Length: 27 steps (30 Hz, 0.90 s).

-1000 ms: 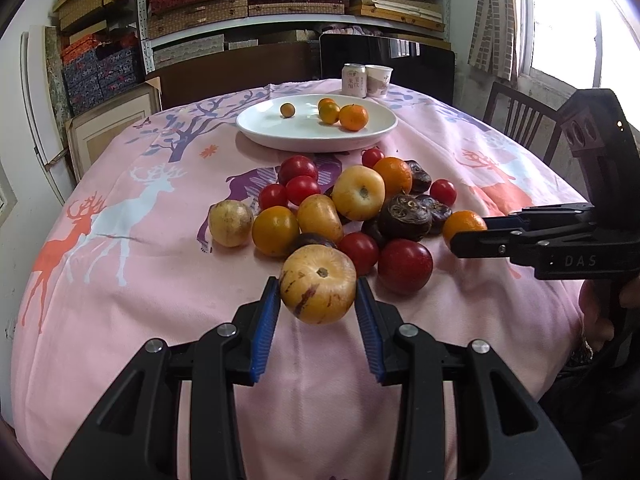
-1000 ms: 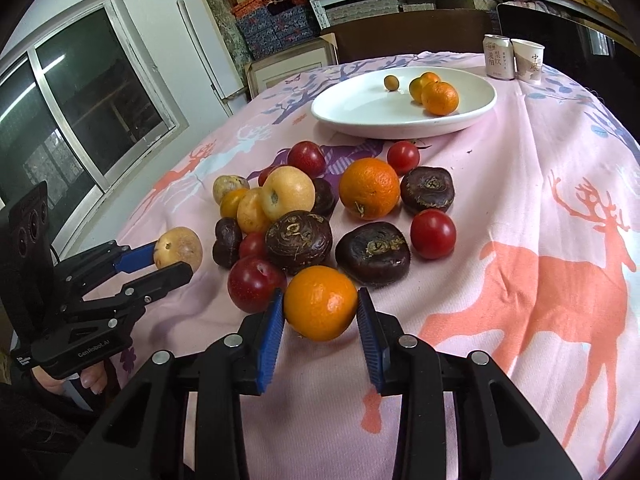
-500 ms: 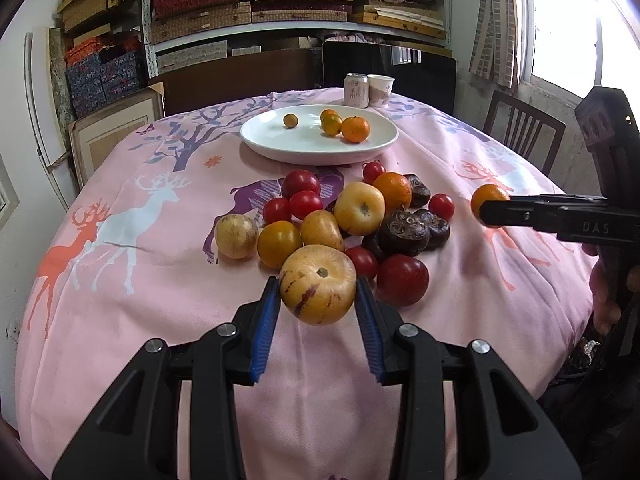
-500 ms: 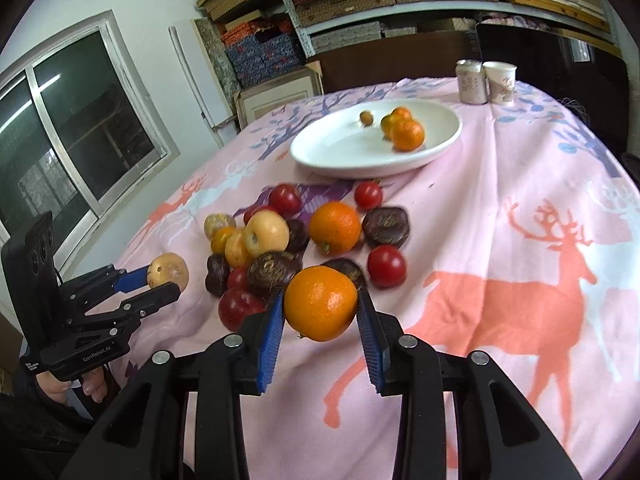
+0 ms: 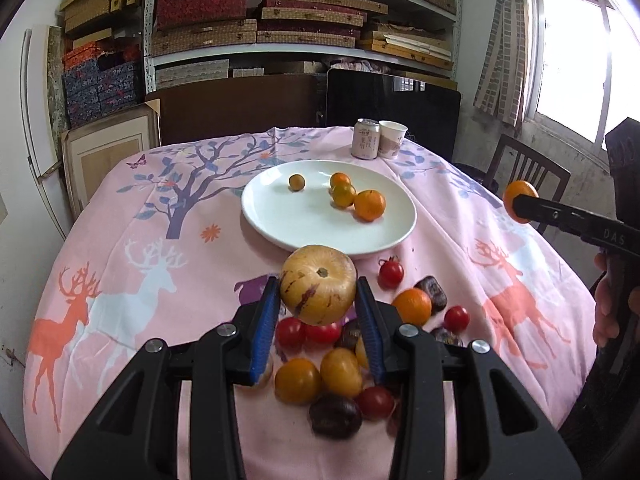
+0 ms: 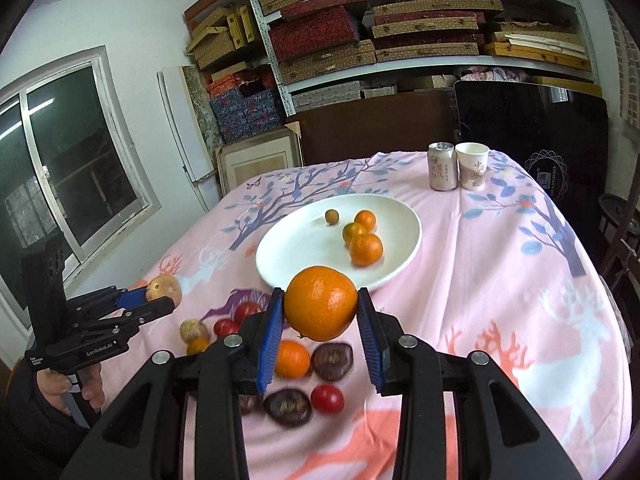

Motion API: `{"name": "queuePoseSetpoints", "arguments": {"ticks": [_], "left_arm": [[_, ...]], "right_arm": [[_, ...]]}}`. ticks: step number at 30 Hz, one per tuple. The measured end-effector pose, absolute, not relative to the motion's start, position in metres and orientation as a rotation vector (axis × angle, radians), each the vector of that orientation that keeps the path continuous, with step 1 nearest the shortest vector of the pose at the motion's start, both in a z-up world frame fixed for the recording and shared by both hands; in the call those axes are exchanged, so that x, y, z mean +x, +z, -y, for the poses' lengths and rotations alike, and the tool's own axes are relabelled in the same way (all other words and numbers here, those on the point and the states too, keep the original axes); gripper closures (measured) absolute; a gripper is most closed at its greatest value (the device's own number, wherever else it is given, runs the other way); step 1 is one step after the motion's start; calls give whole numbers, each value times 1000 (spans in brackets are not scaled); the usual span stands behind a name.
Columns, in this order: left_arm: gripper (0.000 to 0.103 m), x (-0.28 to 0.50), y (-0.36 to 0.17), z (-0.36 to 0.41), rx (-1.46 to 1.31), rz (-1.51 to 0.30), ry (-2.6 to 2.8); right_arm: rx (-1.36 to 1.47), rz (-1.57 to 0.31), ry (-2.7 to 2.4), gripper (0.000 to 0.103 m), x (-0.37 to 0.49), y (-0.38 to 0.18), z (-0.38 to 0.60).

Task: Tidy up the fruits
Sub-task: 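Carry both fruits onto the white plate and open both tools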

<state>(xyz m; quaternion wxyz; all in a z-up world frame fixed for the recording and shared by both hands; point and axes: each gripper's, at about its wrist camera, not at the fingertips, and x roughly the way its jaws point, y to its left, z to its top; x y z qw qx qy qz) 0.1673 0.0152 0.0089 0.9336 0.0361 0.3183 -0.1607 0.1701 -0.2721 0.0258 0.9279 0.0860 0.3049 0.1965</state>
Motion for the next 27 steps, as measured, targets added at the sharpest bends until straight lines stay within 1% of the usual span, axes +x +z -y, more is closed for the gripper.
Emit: {"name": "queuePoseSetpoints", "arguments": {"ticks": [7,15,16,17,18,19,20,24,27], "left_arm": [[66,236,10,13,99,-665,-342],[65,308,-20,26,98,-771,-311],[63,314,-24,25,89,-781,-300],[54,317,-26,24,79,-786,-290],[50,318,-27,21,70,-784,-278],[42,318,-26,17,59,-774,-267],[38,315,-24,14,52,-764,-262],[37,289,-15,3,50,-743,-266],[34,254,-12,2,82,-729,-297]], "right_arm": [[145,-679,390,67,230,7,249],[61,-732,401,66,284,-21,215],[47,-729,401,62,286,-23,211],[33,-718,392,48,288,-24,207],[18,-701,368,42,288,-24,205],[19,-691,360,40,286,-24,206],[34,-694,369,40,284,-24,208],[96,-700,359,40,269,-20,227],[141,-709,363,40,245,-21,245]]}}
